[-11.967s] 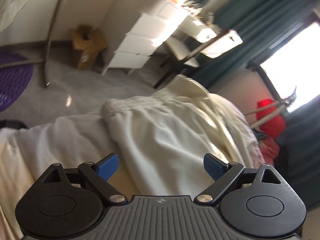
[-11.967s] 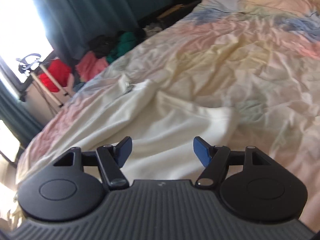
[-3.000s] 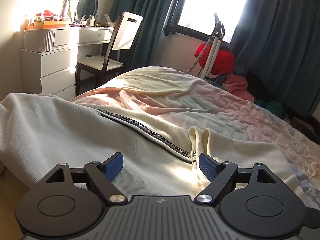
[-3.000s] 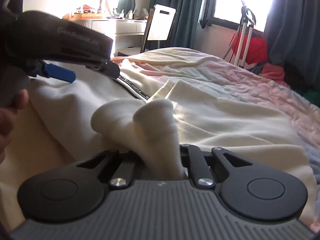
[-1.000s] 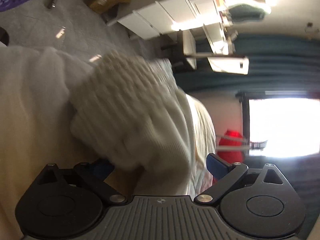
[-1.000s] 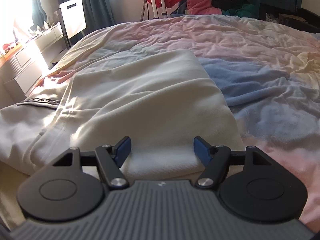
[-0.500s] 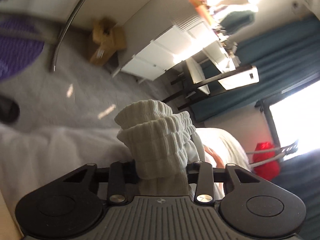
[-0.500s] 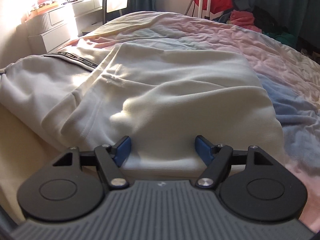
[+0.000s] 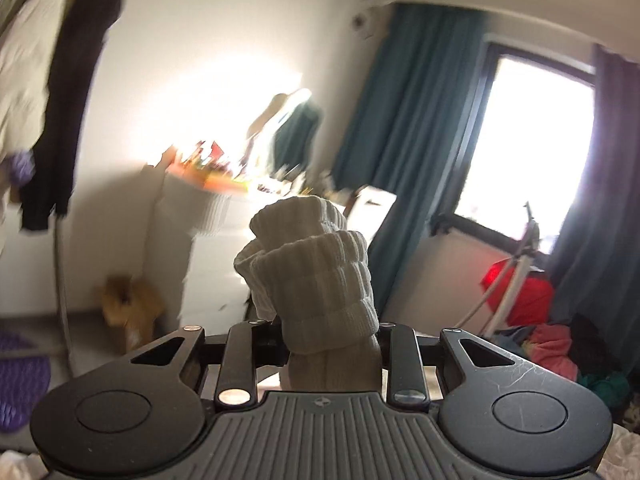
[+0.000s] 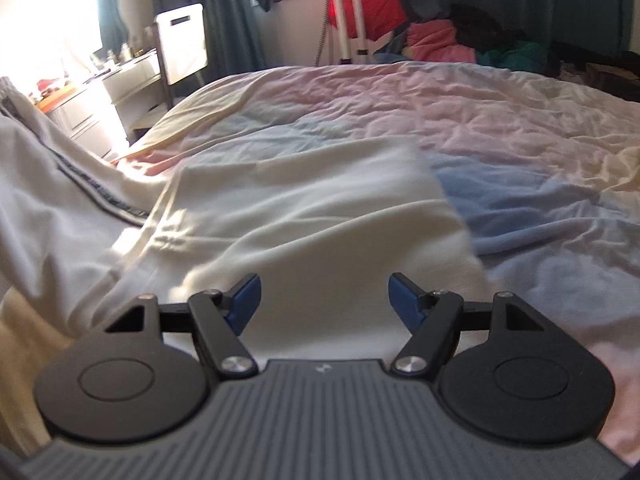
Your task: Fold clothes
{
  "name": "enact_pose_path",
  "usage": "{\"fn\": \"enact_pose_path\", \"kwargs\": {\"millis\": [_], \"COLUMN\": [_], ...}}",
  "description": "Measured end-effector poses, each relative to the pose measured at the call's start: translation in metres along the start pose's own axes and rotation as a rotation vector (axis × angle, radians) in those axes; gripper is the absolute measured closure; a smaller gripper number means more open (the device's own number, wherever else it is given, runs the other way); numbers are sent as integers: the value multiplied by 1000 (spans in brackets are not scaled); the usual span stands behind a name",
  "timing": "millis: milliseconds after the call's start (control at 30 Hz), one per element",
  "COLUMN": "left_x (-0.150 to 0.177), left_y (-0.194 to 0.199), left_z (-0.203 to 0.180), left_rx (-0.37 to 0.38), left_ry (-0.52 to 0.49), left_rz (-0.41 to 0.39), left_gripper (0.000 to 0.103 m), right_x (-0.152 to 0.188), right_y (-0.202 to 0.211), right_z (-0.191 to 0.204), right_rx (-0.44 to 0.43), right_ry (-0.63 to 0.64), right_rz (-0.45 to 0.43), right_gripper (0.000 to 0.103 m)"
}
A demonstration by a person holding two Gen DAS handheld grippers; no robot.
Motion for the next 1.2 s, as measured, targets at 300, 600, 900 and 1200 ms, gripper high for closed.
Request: {"fn": "enact_pose_path", "kwargs": {"millis": [300,600,900,1200], "left_x": [44,156,302,295], "left_y": [91,131,143,84], "left_z": [-233,-337,-374,-307], "left_rx": [251,450,622,576], "left_ry": [-295,-602,-917,-1031], "left_rz": [-193,-275,-298,-239], "left_gripper": [75,76,58,9], "right_x": [-40,-33,-40,-42], "right_y": [75,112,92,72], "right_z": [-122,-194,-183,-154], "right_rx": [304,310,147,46], "right_ry": [-249,-546,-542,-497], "right_rz": [-282,-481,-488,-412], "right_gripper": [31,29,28,28]}}
Point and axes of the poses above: each gripper's, at about its wrist camera, not at the fingertips, and y roughly against the way its jaws point, z to its left, x to its underside, the point moved 9 cm from there along -y, roughly the way its jaws point, and after that the axes turned 14 degrees about -x, right-handed, at the moved point
